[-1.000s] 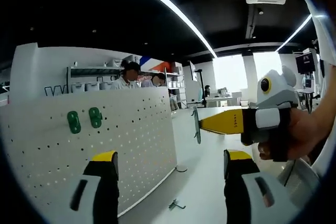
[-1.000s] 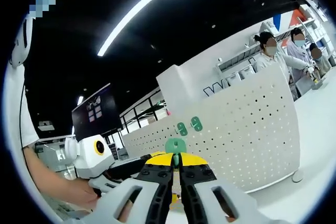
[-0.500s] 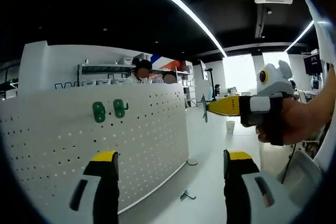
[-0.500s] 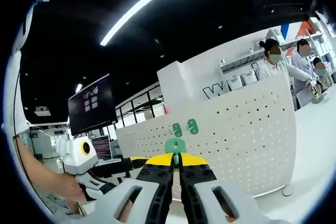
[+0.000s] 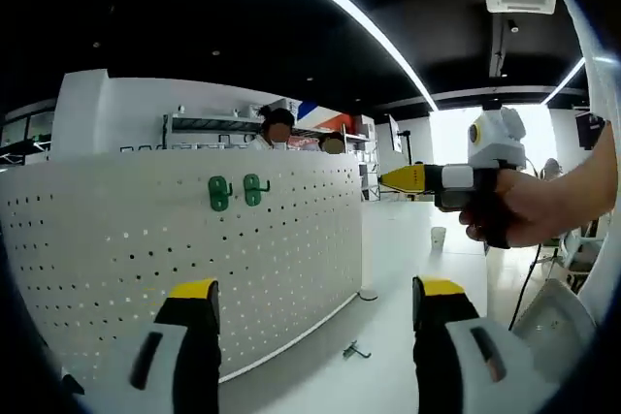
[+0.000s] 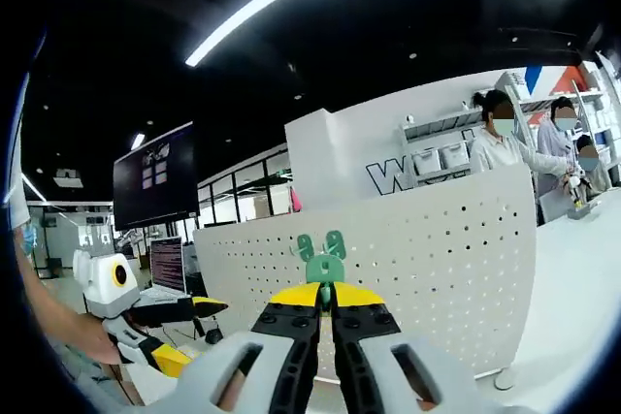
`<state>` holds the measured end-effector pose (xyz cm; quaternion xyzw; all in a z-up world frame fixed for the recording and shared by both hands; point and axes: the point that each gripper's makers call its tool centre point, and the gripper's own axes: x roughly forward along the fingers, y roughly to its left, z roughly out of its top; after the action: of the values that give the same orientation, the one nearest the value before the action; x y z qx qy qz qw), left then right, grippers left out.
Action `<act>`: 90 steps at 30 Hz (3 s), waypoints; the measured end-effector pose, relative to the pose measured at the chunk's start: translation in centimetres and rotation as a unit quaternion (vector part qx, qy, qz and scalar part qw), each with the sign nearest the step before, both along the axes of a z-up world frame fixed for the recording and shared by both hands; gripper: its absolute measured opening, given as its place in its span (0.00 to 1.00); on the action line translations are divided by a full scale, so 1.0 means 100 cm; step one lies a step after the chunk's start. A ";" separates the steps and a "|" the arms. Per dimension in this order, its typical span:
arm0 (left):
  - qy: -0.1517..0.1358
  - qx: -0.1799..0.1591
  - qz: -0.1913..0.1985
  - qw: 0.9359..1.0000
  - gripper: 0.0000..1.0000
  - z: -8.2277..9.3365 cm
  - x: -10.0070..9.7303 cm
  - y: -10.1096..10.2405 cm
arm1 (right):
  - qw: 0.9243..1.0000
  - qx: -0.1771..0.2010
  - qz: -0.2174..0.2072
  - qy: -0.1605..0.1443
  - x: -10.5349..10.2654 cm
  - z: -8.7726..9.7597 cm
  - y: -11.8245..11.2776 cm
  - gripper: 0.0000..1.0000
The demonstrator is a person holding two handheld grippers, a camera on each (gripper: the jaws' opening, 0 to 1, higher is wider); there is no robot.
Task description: Insert the hook assembly into the mounting plate slot until the hook locks in place.
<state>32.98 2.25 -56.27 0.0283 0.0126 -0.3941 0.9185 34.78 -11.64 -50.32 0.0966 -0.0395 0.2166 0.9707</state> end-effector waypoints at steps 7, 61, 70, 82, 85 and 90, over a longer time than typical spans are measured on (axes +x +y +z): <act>-0.004 -0.002 0.019 1.000 0.84 0.000 -0.004 0.016 | 1.000 -0.013 -0.018 0.000 0.009 0.002 -0.008 0.01; 0.022 -0.027 0.116 0.993 0.81 -0.014 -0.022 0.098 | 0.994 -0.067 -0.083 -0.026 0.098 0.024 -0.001 0.01; 0.022 -0.020 0.131 0.991 0.80 -0.015 -0.026 0.108 | 0.993 -0.069 -0.090 -0.028 0.109 0.019 0.004 0.01; 0.026 -0.020 0.147 0.989 0.79 -0.016 -0.026 0.118 | 0.993 -0.065 -0.095 -0.034 0.123 0.017 0.010 0.01; 0.028 -0.019 0.148 0.988 0.79 -0.017 -0.026 0.119 | 0.993 -0.066 -0.095 -0.033 0.127 0.014 0.011 0.01; 0.030 -0.014 0.155 0.987 0.79 -0.018 -0.027 0.123 | 0.993 -0.065 -0.095 -0.037 0.133 0.016 0.010 0.01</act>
<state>30.27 14.53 -58.07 0.0014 0.0387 -0.2476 0.9681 48.13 -10.60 -48.73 0.0208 -0.0703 0.1288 0.9890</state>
